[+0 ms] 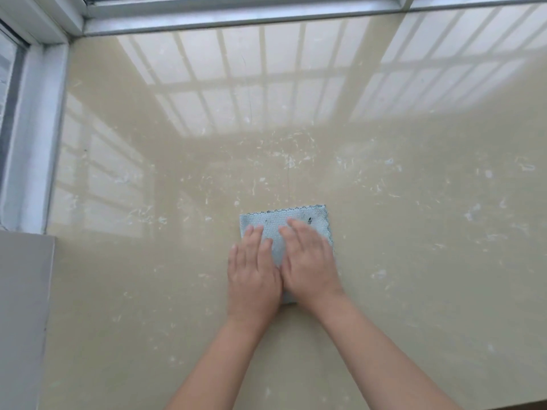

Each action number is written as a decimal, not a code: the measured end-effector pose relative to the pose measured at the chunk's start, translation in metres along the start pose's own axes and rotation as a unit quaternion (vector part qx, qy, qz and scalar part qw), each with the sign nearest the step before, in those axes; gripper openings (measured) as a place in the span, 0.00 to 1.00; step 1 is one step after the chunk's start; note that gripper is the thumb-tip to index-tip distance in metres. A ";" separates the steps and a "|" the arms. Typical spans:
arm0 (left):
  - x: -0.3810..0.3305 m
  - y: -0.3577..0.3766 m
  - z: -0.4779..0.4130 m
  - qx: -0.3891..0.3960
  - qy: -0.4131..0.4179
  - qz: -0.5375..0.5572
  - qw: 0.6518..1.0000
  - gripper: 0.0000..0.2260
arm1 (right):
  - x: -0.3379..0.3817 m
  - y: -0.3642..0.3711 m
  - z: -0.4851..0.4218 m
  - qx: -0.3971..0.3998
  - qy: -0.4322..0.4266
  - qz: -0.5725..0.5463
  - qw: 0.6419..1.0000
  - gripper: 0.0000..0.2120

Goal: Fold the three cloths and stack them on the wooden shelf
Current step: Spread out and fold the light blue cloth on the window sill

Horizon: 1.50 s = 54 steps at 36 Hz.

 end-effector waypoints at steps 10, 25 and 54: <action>0.014 0.017 0.018 0.123 -0.031 -0.080 0.989 0.24 | -0.012 0.024 0.029 0.118 -0.021 0.074 0.990 0.27; 0.020 0.004 0.000 0.091 -0.016 -0.079 0.993 0.24 | -0.064 -0.014 0.005 0.174 0.135 0.041 0.975 0.32; 0.012 0.008 0.009 0.095 0.046 -0.013 0.994 0.25 | -0.037 -0.017 0.019 0.110 0.052 0.117 0.986 0.26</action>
Point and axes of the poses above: each hand's wrist, its own z-axis away from the middle knuckle, its own y-axis out of the palm, x = y × z, the point moved 2 cm from there along -z, towards the middle knuckle, and after that the axes turned 15 degrees about -x, right-handed, at the moved point
